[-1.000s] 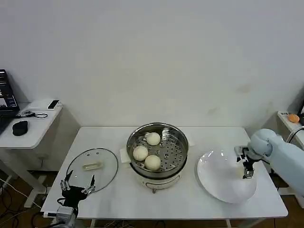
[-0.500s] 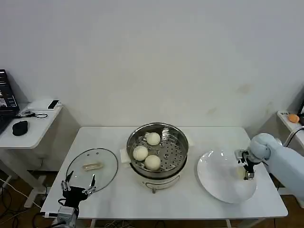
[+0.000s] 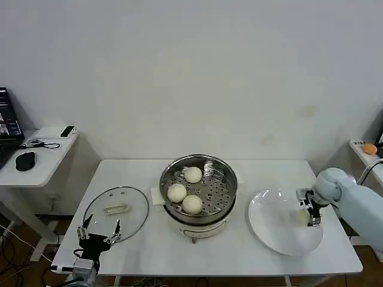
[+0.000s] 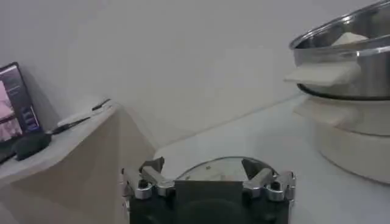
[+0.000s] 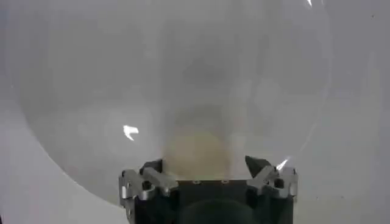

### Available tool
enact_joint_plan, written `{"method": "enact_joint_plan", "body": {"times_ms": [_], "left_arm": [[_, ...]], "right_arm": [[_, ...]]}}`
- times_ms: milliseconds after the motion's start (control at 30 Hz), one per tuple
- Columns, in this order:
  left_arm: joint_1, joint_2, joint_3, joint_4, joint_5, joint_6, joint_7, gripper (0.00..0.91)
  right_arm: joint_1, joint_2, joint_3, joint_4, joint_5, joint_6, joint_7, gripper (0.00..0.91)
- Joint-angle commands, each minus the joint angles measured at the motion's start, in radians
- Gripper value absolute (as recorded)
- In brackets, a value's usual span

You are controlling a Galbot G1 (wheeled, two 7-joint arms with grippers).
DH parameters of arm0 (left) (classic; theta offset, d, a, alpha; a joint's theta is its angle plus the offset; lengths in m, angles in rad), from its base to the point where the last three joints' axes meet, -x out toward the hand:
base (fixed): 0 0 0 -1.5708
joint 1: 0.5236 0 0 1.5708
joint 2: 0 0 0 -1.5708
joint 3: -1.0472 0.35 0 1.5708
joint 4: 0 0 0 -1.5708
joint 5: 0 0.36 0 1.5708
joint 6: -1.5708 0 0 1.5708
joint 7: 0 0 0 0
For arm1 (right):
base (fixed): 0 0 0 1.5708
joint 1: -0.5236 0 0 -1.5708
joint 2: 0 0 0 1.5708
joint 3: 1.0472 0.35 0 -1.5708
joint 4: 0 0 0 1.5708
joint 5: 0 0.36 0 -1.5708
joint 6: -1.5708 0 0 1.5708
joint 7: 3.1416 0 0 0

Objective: Take steamed baozi put them in steamer then cover it.

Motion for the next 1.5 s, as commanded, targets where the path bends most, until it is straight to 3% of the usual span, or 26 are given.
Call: {"method": "enact_joint_plan", "body": {"times_ms": [33,200,700,800,1100,1267,1500], "left_arm": [[0.001,0.0,0.0,0.0,0.0,0.0,0.0,0.907],[0.001,0.0,0.001,0.0,0.0,0.0,0.0,0.907],[0.0,-0.006,0.007,0.002,0.004,0.0,-0.001,0.907],[-0.002,-0.006,0.011,0.004,0.006,0.0,0.001,0.907],[-0.008,-0.002,0.012,0.001,0.004,0.0,0.002,0.907],[-0.012,0.003,0.008,0.002,0.007,0.0,0.003,0.907],[-0.005,0.002,0.008,-0.012,0.02,-0.003,0.001,0.907]], "right_arm": [[-0.004,0.0,0.004,-0.001,0.0,0.002,0.002,0.746],[-0.006,-0.004,0.005,0.001,0.001,0.002,0.002,0.665],[-0.002,-0.033,0.021,0.031,0.056,-0.017,0.003,0.665],[0.033,-0.055,0.011,0.06,0.132,-0.044,-0.008,0.665],[0.142,-0.094,-0.024,0.14,0.218,-0.086,-0.037,0.665],[0.297,-0.101,-0.135,0.238,0.363,-0.14,-0.048,0.665],[0.544,0.002,-0.28,0.313,0.581,-0.239,-0.053,0.665]]}}
